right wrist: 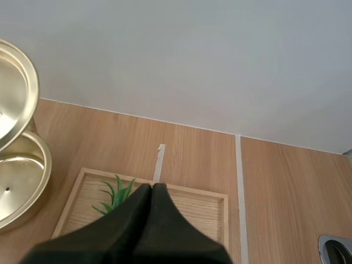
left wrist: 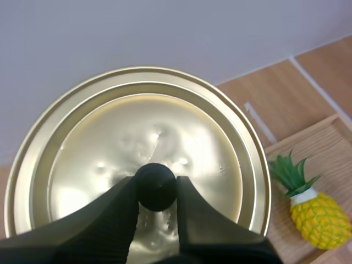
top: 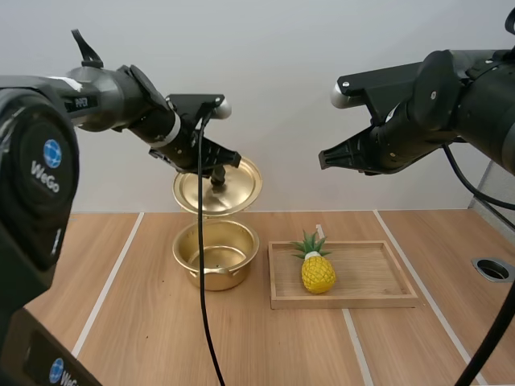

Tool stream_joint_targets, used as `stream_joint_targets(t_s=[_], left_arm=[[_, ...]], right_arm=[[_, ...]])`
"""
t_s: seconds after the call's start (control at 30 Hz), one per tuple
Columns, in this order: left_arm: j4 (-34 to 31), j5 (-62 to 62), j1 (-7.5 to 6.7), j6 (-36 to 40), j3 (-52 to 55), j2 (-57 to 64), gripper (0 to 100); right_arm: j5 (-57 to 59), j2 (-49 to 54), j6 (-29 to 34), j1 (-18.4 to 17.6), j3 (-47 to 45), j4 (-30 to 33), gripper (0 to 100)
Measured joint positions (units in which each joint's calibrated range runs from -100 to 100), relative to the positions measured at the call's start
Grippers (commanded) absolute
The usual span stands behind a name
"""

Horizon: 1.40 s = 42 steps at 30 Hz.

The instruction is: Open the pot, put the pineapple inside, and close it

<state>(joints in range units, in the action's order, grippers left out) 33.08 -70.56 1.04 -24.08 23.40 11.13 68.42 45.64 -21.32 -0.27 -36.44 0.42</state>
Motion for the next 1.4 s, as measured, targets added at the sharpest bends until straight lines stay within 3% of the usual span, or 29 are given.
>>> stream_joint_targets(t_s=[0.47,1.4], left_arm=[[1.5,24.2,0.00,-0.4,-3.2,17.4,0],[3.1,42.9,0.00,-0.4,-4.6,34.3,0]], right_arm=[[0.0,0.6,0.0,0.0,0.0,0.0,0],[0.0,0.6,0.0,0.0,0.0,-2.2,0]])
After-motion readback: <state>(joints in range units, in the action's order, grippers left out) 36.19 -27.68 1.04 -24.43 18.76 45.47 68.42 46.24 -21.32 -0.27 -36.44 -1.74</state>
